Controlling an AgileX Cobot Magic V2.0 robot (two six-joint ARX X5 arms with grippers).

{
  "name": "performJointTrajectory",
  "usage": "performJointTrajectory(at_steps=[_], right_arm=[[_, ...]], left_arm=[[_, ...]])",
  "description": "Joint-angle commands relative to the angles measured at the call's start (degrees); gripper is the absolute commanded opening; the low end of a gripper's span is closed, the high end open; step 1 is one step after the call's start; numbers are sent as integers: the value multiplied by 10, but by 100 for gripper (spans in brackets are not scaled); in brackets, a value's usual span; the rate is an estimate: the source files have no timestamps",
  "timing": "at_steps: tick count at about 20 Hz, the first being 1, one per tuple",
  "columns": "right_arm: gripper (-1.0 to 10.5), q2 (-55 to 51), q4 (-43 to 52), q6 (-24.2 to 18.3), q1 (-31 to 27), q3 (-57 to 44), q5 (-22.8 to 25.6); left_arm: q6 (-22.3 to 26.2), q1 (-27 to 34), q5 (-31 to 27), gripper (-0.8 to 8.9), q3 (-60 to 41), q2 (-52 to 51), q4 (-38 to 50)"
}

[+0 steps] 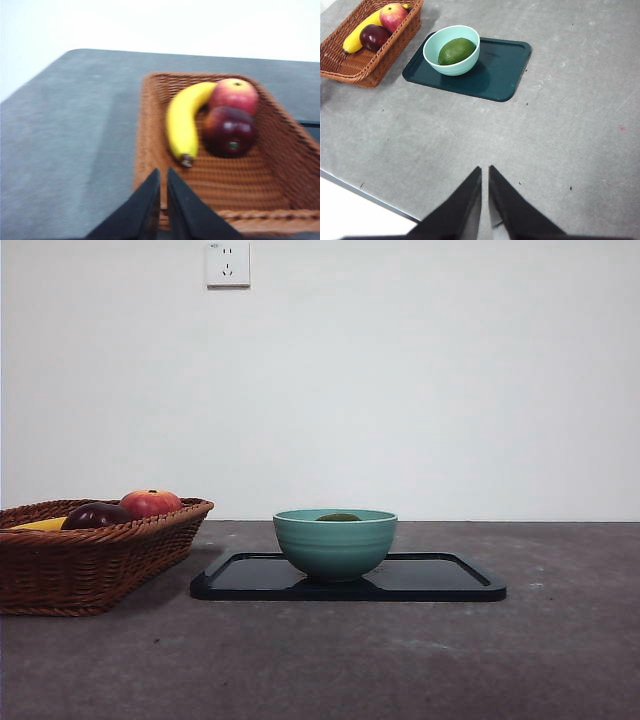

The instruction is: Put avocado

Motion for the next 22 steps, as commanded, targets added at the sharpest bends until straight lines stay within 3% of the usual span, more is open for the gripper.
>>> performJointTrajectory(at_steps=[1, 17, 18, 19, 20, 22], right_arm=[[19, 1, 8, 6, 4, 4, 0], [19, 1, 9, 6, 3, 4, 0], [19, 1, 8, -2, -4, 4, 0], [19, -1, 9, -62, -18, 3, 18], [19, -7, 20, -87, -36, -3, 39], [19, -31, 111, -138, -81, -55, 65]], left_arm=[[-5, 1, -18, 21, -12, -1, -7], [-3, -4, -18, 21, -12, -1, -5], [-3, -4, -18, 21, -12, -1, -5], [-3, -4, -18, 21, -12, -1, -5], [-3, -4, -18, 21, -12, -1, -5], [-3, -4, -18, 21, -12, -1, -5]])
